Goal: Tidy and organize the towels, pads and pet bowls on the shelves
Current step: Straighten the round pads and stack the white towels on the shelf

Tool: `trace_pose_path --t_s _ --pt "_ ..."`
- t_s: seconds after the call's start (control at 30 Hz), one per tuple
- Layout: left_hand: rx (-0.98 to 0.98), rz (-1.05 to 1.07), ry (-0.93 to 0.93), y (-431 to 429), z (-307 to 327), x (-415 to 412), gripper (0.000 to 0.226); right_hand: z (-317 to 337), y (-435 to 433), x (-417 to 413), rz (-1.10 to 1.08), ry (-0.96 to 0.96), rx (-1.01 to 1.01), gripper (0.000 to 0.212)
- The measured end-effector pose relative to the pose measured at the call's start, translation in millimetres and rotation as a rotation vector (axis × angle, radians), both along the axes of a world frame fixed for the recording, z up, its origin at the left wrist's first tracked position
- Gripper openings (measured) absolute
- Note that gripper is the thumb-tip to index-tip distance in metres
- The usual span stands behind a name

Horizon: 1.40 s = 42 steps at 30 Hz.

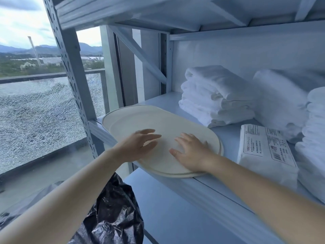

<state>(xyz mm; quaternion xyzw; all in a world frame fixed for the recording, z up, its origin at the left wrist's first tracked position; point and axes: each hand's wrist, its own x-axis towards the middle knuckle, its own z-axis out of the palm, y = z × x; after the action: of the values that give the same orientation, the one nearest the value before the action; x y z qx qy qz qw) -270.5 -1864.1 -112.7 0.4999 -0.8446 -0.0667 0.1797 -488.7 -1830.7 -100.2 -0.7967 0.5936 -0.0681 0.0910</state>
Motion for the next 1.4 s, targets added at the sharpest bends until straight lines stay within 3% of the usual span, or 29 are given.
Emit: trace_pose_path --t_s 0.17,0.4,0.7,1.17,1.4 --pt "0.078 0.049 -0.07 -30 0 -8 0.073 -7 -9 0 -0.066 0.092 0.112 0.072" --pt "0.176 0.181 -0.267 -39 -3 -9 0.052 -10 -18 -3 -0.037 0.09 0.1 0.072" --pt "0.165 0.266 -0.308 -24 -4 -10 0.056 -9 -27 -9 0.032 0.097 0.079 0.068" --pt "0.2 0.14 -0.317 -41 3 -6 0.059 -8 -10 3 -0.105 0.097 0.113 0.069" --pt "0.179 0.067 -0.258 -56 -1 0 0.081 -11 -11 6 -0.142 0.058 0.096 0.07"
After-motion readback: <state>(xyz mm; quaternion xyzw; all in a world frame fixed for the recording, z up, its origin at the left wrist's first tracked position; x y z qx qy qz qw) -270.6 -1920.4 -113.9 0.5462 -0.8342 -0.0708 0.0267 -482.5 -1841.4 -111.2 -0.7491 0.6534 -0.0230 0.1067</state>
